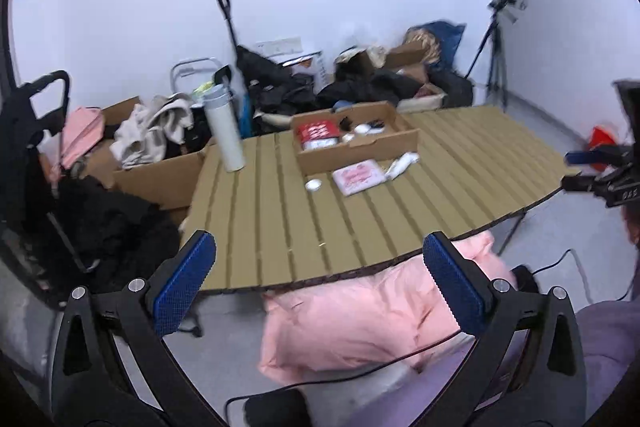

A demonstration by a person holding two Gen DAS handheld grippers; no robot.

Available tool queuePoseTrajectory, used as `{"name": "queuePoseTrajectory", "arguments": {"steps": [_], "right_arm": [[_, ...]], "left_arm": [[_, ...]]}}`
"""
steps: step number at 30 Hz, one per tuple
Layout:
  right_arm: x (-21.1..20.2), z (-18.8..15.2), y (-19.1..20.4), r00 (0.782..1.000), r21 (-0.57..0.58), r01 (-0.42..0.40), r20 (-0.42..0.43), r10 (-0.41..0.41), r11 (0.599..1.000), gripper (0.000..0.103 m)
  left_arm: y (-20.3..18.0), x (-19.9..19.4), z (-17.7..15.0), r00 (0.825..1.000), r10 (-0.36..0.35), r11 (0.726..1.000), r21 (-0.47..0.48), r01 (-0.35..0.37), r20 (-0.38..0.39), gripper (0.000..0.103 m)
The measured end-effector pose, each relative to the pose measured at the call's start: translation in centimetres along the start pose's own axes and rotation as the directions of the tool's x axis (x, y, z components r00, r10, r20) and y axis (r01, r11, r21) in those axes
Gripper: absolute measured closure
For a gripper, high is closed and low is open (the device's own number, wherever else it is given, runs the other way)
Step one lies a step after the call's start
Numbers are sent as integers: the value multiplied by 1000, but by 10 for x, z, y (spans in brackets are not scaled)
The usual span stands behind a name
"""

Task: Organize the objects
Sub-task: 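Withdraw both grippers from the tray toward the pink card, then grasp the pink-printed card with both grippers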

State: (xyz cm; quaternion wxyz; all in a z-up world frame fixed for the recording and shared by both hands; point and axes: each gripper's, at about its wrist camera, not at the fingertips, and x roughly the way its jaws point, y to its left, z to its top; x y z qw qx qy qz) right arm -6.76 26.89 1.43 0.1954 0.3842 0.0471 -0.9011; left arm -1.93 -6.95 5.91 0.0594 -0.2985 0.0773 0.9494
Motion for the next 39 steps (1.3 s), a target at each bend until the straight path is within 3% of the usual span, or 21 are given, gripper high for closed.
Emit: {"name": "queuePoseTrajectory", "arguments": {"steps": [4,10,13,17,21,22,23,25,28,32,35,39], "right_arm": [[-3,1,4,999,16,32,23,-32,999,18],[6,-4,-1,995,29,97,-9,-97,995,18],[20,-4,-13,999,86,52,1,-53,995,18],[56,2,-22,995,91,80,-74,-73,993,19],[99,33,-25,994,61,52,-101,-46,997,19],[111,43,-25,995,61,26,-95,-20,998,24],[125,52,-26,996,67,-9,-89,15,998,29],[168,75,-31,987,104,-125,-90,134,987,53],[238,98,-39,971,165,-187,-118,208,968,56],[325,117,-38,966,197,-157,-174,192,968,57],[372,124,-41,963,197,-94,-232,140,976,57],[404,124,-49,935,228,-94,-314,165,969,60]], "left_arm": [[1,-3,0,1000,4,1000,-23,-3,26,0],[-2,26,-16,998,-19,999,-35,17,-55,0],[-1,52,-21,994,-36,998,-50,31,-105,0],[2,103,-23,983,-35,997,-67,23,-181,0],[8,161,-10,970,-122,987,-130,96,-211,0],[9,177,-6,967,-137,983,-147,106,-217,1],[9,201,0,961,-151,980,-165,114,-232,5],[5,233,9,954,-181,976,-165,144,-240,17],[-4,289,26,946,-230,966,-175,192,-230,29],[-15,367,35,910,-295,946,-226,234,-292,41],[-23,400,33,896,-284,951,-223,216,-341,51],[-27,418,29,884,-314,942,-233,243,-347,58]]}}
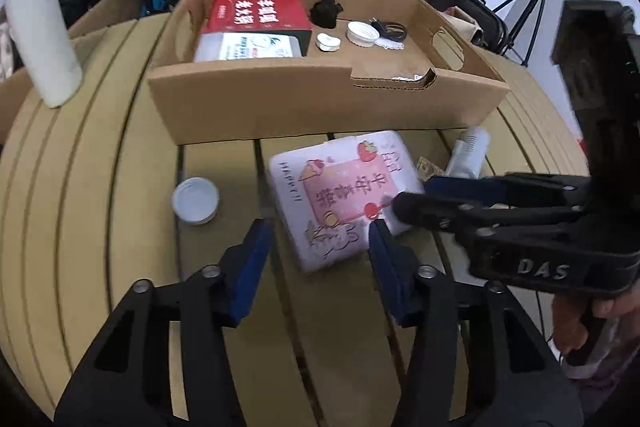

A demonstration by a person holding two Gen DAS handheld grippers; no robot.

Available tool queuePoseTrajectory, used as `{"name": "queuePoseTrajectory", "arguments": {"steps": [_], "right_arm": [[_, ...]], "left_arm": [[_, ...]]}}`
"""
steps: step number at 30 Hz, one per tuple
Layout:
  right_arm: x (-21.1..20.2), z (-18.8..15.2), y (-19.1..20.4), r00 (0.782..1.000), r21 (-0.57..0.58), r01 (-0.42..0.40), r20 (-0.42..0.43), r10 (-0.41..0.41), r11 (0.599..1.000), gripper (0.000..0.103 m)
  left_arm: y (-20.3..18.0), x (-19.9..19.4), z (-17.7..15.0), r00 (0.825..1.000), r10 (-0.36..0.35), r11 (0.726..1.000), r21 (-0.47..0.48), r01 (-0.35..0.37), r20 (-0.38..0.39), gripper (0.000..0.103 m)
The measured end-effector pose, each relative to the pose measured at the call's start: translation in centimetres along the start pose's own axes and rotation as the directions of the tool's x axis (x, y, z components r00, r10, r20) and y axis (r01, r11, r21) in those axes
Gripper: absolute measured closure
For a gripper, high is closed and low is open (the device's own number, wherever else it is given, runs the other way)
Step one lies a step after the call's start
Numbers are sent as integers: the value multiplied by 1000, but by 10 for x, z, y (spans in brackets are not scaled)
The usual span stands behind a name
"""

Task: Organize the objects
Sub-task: 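Grasp the pink-printed card with both grippers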

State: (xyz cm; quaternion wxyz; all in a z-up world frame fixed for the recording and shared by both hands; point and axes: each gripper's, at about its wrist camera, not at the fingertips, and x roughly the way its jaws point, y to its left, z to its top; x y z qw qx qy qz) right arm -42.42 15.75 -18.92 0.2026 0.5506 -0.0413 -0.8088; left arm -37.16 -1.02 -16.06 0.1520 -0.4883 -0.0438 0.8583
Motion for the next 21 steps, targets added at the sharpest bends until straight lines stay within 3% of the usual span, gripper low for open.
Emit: {"name": "queuePoseTrajectory", "arguments": {"steps": [3,4,6,7,8,10,13,15,18,21], "right_arm": [[10,7,-3,1000,-9,-3,-29,2,1000,61],[13,9,-4,1000,-10,-10,-28,10,1000,62],[14,12,-3,1000,-10,-14,-19,14,1000,62],[13,13,-2,1000,-6,-13,-18,13,1000,62],[13,13,-1,1000,-2,-12,-15,12,1000,62],[12,9,3,1000,3,-8,-16,8,1000,67],[-1,-23,21,1000,-31,11,-25,-12,999,78],[-17,-57,32,999,-69,40,-18,-41,997,79],[-40,-116,35,999,-44,19,-36,-21,999,80],[-55,-152,39,1000,-2,7,-12,-7,1000,80]], "left_arm": [[13,16,1,999,5,998,-64,-7,-43,59],[17,15,1,1000,-13,997,-80,11,-20,59],[24,14,0,999,-35,993,-110,33,-21,66],[26,13,-1,998,-49,991,-122,45,-25,78],[28,13,-2,996,-76,988,-140,70,-37,81],[26,2,-11,998,-52,986,-160,44,-46,82],[19,-27,-42,996,-63,985,-164,53,-56,82],[12,-45,-74,990,-115,980,-175,99,-81,83],[-4,-66,-116,987,-119,980,-174,99,-108,83],[-8,-82,-136,993,-108,982,-164,97,-55,83]]}}
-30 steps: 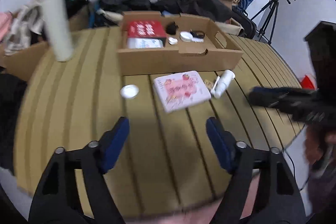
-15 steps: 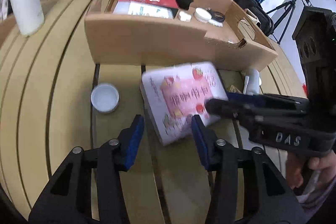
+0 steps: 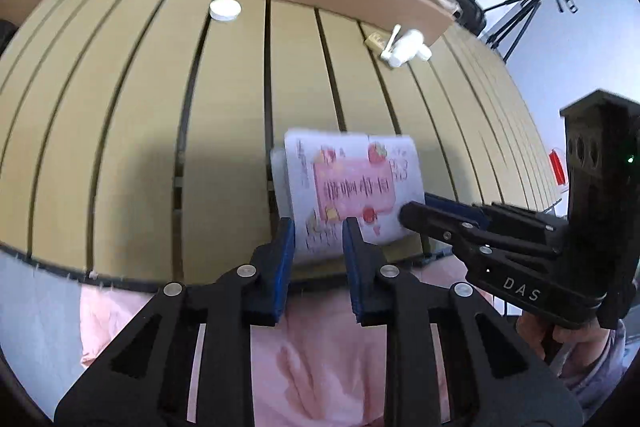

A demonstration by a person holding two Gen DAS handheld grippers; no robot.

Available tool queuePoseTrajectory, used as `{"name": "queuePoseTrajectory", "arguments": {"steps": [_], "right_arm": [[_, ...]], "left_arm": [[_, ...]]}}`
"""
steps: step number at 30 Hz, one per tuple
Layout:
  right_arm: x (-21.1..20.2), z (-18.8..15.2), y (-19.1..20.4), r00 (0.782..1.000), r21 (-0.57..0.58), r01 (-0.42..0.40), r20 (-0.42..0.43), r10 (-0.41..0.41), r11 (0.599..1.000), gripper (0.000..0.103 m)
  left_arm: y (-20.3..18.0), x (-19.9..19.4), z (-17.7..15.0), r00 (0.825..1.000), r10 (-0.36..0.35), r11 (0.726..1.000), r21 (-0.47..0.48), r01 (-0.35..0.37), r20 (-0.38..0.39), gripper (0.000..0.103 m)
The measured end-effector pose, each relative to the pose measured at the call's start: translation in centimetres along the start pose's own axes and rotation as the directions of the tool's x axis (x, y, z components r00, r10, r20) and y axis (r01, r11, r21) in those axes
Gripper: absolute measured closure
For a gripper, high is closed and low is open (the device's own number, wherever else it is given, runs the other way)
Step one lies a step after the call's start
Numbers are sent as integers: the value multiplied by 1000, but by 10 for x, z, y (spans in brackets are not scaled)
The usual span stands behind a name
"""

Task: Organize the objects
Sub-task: 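Grasp the pink-printed card with both grippers, then lift the pink card and lower it into the tray with both grippers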

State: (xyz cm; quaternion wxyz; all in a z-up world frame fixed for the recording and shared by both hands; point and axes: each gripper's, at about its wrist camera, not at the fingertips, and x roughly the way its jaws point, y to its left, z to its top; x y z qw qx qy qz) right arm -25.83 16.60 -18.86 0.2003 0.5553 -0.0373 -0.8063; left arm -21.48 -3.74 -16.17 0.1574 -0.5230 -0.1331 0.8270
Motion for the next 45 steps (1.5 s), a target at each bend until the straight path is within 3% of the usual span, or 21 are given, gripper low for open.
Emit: {"name": "queuePoseTrajectory", "arguments": {"steps": [5,9,11,12,14,15,16,18,19,21,25,26,29,31,32,33,35,37,39,41,45], "right_arm": [[-10,-4,-2,997,29,-27,67,25,999,79],[1,-2,-4,998,54,-42,48,39,998,79],[4,-2,-6,997,74,-66,54,62,995,79],[3,-3,-8,996,83,-74,57,70,994,79],[-3,-3,-8,988,95,-144,70,137,985,84],[-7,-1,-4,980,87,-186,84,179,979,93],[-14,2,0,972,68,-219,105,212,973,99],[-33,13,9,972,11,-162,174,158,987,102],[-37,20,12,975,-18,-110,194,112,994,102],[-34,31,5,980,-31,-59,187,64,998,102],[-26,28,-18,987,-2,-91,136,90,996,100],[-25,26,-19,984,-2,-124,131,124,992,99],[-16,20,-8,974,-20,-205,97,206,979,74],[0,22,8,972,-59,-223,61,226,973,39],[8,23,14,975,-66,-216,39,219,974,39],[16,23,21,975,-69,-219,13,221,973,39],[26,19,25,973,-58,-231,-13,231,971,47],[32,14,29,979,-55,-205,1,206,977,69],[32,13,28,985,-49,-171,22,172,984,71],[26,16,22,988,-27,-148,47,149,989,72],[-8,42,0,976,23,-180,126,175,983,73]], "left_arm": [[-1,3,8,999,31,999,4,-32,16,77],[-5,9,1,998,66,998,10,-66,0,77],[-11,6,-2,995,92,995,24,-93,25,88],[-15,5,-2,997,76,996,39,-77,28,102],[-29,-5,3,997,-68,996,63,67,21,103],[-41,-12,9,994,-106,991,88,102,42,103],[-55,-18,16,993,-83,988,137,72,78,103],[-70,-26,32,989,-54,978,206,26,135,103],[-69,-26,39,988,-71,977,208,41,138,103],[-52,-25,51,990,-25,986,164,2,138,102],[-5,-30,35,990,88,992,86,-98,108,49],[7,-33,26,989,107,992,61,-113,105,46],[28,-28,7,992,106,994,2,-107,66,46],[30,-15,2,993,108,994,-5,-108,48,46],[28,-9,0,992,117,993,-2,-117,40,49],[27,-3,1,992,119,993,4,-119,30,49],[24,7,-2,996,87,996,0,-87,5,64],[19,8,-2,994,107,994,-12,-106,28,64],[17,9,0,994,108,994,-33,-106,36,70],[15,5,6,998,50,996,-74,-47,40,74],[-5,-10,43,989,-29,999,-35,34,146,74]]}}
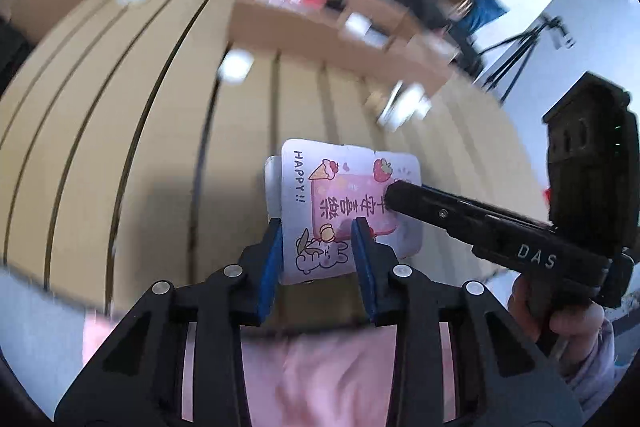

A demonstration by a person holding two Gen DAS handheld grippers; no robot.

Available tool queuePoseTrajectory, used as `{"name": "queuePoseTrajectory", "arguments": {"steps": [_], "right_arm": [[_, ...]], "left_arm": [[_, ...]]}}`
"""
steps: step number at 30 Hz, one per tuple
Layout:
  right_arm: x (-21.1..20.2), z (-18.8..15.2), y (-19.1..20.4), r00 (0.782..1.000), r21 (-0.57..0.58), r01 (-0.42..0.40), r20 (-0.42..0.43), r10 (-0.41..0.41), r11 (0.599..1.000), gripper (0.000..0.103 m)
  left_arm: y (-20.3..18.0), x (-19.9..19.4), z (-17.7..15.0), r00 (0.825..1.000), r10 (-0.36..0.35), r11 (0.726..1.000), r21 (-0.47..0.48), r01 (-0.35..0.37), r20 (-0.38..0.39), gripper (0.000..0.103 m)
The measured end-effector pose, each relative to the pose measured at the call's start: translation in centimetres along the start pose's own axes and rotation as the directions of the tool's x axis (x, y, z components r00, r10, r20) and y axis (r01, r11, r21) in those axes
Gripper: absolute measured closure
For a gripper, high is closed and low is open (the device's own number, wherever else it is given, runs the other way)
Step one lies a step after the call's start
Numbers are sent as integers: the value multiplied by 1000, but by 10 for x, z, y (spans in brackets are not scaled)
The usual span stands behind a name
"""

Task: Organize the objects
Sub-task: 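Lift the pink card and lower it into the tray with both grippers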

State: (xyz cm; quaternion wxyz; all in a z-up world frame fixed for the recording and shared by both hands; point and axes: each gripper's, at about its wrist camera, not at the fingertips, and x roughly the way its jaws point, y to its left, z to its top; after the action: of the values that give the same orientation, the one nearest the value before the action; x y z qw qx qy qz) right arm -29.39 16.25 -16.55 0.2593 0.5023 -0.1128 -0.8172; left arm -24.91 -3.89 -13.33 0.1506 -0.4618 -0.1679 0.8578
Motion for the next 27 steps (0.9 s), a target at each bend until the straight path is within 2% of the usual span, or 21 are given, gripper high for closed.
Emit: {"name": "queuePoseTrajectory", "arguments": {"steps": [2,6,8,11,12,15,17,19,21,22,24,27], "right_arm": [[-21,32,-8,999,5,10,44,-10,1000,73],[-56,104,-24,993,33,16,120,-19,999,74],[-66,145,-35,988,45,28,151,-34,999,74],[-59,192,-61,987,80,49,148,-60,996,74],[-47,205,-70,989,99,63,127,-76,993,74],[-12,220,-87,992,103,101,70,-109,990,74],[20,226,-94,990,89,135,15,-137,987,74],[50,221,-97,982,67,190,-19,-189,979,71],[73,218,-103,977,74,210,-51,-206,975,70],[79,217,-106,983,86,177,-59,-172,980,70],[86,213,-109,987,93,151,-76,-144,984,70],[75,215,-108,986,67,152,-73,-147,986,70]], "left_arm": [[-12,2,36,998,-55,998,12,54,25,74],[-49,10,128,992,-99,989,120,89,82,77],[-59,30,170,989,-133,984,130,124,64,78],[-57,66,200,992,-125,986,117,121,25,78],[-55,80,205,993,-121,985,121,120,2,78],[-40,123,210,997,-43,994,96,50,-67,78],[-31,149,208,994,66,991,122,-55,-90,75],[-29,158,204,987,124,979,173,-106,-99,75],[-33,152,200,990,112,968,233,-91,-81,74],[-33,146,200,993,105,966,242,-88,-60,72],[-30,132,204,994,103,970,227,-91,-39,64],[-23,109,212,990,139,968,210,-135,-3,60]]}}
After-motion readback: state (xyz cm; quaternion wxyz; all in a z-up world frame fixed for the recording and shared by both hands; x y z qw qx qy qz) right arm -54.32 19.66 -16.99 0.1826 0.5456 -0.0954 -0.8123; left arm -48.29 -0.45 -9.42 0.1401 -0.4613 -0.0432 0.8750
